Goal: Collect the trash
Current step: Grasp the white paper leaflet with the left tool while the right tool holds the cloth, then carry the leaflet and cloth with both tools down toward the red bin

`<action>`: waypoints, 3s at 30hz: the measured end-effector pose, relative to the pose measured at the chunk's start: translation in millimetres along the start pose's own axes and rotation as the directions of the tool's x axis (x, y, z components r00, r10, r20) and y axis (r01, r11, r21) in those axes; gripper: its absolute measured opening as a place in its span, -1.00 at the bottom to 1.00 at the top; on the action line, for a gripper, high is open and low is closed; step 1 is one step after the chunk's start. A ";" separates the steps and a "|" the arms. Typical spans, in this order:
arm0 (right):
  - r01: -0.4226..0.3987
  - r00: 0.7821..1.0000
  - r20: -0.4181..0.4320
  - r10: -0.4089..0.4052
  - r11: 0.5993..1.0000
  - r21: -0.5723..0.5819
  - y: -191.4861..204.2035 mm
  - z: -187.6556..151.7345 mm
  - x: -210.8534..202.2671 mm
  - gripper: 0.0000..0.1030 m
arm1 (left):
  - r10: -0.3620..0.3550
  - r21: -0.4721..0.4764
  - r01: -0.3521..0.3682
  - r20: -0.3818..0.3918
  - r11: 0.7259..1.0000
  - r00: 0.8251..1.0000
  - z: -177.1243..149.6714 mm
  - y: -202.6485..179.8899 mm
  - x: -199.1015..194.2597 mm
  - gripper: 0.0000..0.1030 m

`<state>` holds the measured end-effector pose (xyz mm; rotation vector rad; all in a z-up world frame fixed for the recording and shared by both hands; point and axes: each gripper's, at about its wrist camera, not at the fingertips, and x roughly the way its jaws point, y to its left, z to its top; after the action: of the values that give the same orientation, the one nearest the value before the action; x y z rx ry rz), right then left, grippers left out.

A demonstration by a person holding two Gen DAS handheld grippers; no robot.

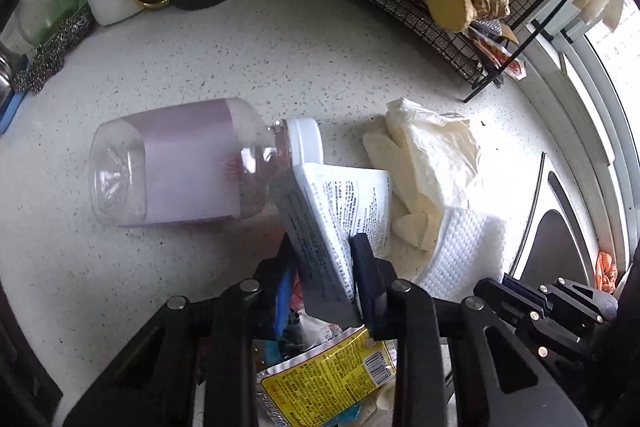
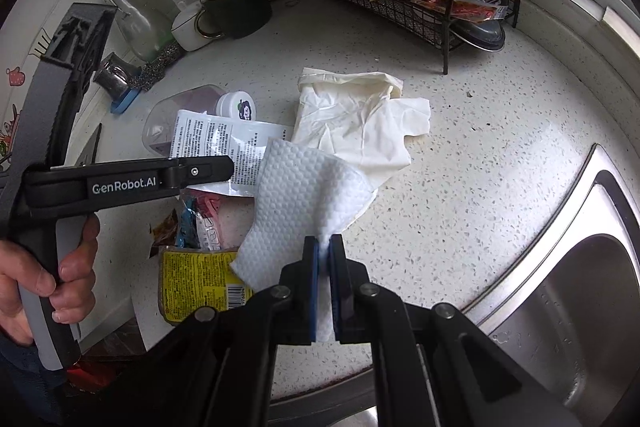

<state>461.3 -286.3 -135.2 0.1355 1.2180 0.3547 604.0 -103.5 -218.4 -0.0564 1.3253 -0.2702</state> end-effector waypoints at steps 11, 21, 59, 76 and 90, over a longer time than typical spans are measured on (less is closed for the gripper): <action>-0.003 1.000 0.012 0.002 1.000 0.011 0.7 -1.4 -5.3 -0.91 | -0.061 0.128 0.052 0.069 0.990 0.996 -19.5 -3.5 -43.8 -0.61; -0.009 1.000 0.001 0.009 1.000 -0.010 15.8 -7.8 2.5 -0.91 | -0.020 0.107 0.011 0.087 0.994 0.996 -42.8 28.5 -57.3 -0.58; -0.032 0.994 0.098 0.054 0.976 -0.215 159.6 -55.8 -40.9 -0.91 | 0.008 0.154 -0.045 0.232 0.987 0.973 -198.6 85.4 -188.3 -0.52; -0.030 0.998 0.042 0.043 0.961 -0.274 239.0 -192.0 -29.2 -0.91 | 0.022 0.055 -0.031 0.158 0.998 0.987 -360.5 135.7 -184.5 -0.52; -0.002 0.991 -0.128 -0.042 0.945 -0.327 240.8 -279.3 92.4 -0.91 | 0.031 -0.081 -0.030 0.010 0.996 0.999 -434.3 186.3 -48.7 -0.52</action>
<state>181.2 -53.6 -244.4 -0.1903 1.2737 0.5506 205.8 136.7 -315.5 -0.1053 1.3246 -0.1902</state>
